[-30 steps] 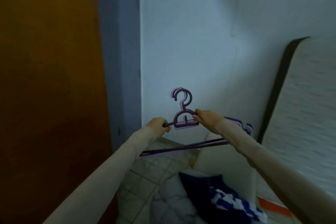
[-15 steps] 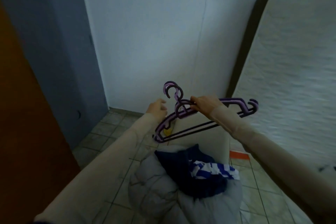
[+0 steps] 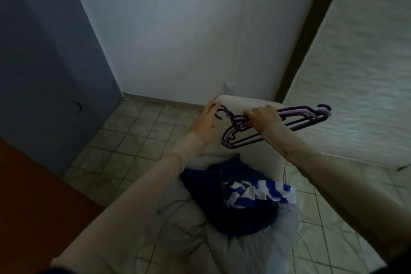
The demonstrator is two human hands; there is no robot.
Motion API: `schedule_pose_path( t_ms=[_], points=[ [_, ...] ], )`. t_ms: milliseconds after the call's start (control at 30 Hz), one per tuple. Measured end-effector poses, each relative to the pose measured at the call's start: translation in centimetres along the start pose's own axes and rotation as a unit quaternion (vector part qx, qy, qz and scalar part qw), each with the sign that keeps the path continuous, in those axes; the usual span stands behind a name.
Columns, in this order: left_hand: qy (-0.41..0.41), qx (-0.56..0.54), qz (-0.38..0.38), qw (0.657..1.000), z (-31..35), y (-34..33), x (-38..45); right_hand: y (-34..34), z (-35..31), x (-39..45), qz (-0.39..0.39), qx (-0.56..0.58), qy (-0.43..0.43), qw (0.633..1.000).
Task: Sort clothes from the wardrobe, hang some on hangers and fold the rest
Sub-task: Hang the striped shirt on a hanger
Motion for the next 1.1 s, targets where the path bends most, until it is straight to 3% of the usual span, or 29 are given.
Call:
schedule_pose_path(
  t_ms=[167, 467, 1100],
  points=[
    [0.066, 0.023, -0.054, 0.996, -4.9, -3.6, 4.4, -5.1, -0.4, 5.5, -0.059, 0.005, 0.049, 0.997],
    [0.169, 0.040, -0.086, 0.981, -11.2, -7.3, 5.9, -9.2, -3.8, 10.2, -0.055, -0.026, 0.121, 0.991],
    [0.278, 0.031, -0.162, 0.946, -18.2, -14.0, 4.3, -19.7, -9.4, 12.4, -0.137, -0.023, 0.202, 0.970]
  ],
)
Point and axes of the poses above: each hand's wrist, its own x-axis towards the middle knuckle, its own y-axis out of the back of the hand, z = x × y, the point moved 7 cm from there along x, towards the middle knuckle, and after that the axes turned 11 degrees about -z, right-handed, at the moved point
